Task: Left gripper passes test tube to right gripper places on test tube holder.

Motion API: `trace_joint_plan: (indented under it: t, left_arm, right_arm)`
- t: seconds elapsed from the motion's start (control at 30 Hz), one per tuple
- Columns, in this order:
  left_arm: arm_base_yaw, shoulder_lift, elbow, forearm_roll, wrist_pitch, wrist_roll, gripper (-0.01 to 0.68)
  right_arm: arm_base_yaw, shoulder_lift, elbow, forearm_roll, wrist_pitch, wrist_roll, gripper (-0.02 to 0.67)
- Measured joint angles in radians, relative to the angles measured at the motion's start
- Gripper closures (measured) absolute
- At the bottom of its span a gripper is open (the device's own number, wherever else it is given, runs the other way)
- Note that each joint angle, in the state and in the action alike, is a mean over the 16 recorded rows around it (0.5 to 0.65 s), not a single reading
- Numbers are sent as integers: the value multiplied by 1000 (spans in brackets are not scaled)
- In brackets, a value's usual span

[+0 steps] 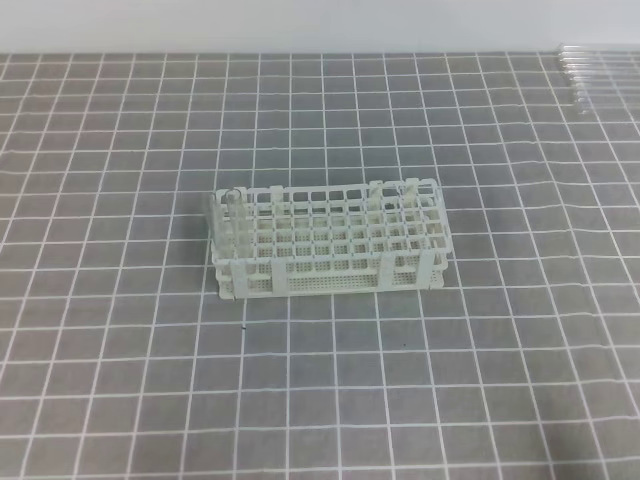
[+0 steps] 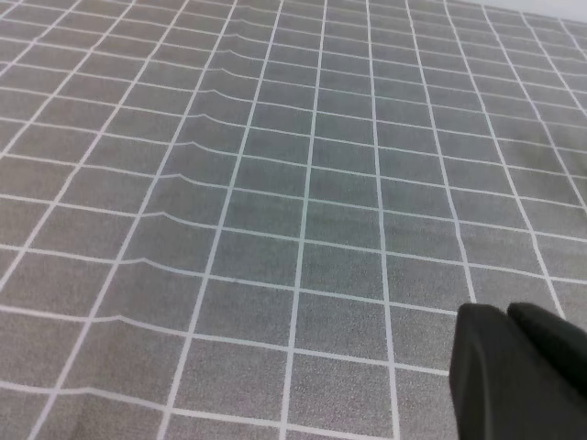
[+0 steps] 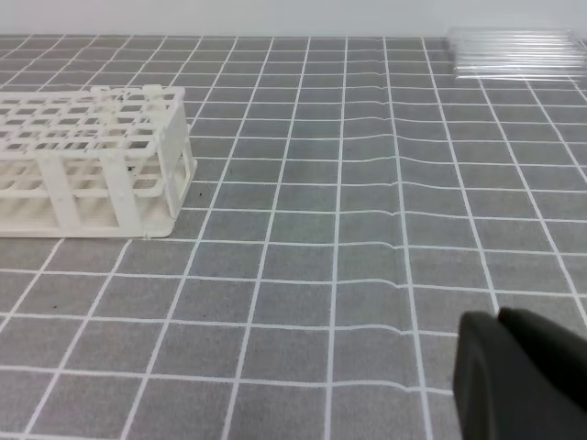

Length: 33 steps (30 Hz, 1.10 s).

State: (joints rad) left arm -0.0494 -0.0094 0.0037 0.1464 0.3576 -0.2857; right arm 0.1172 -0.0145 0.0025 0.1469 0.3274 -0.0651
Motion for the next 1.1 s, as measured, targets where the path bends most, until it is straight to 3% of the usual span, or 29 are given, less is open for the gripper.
trace_joint_plan:
  t: [1.1]
  left_arm:
    - [-1, -19, 6, 3, -3, -2, 675]
  right_arm:
    - [0, 3, 0, 2, 0, 0, 662]
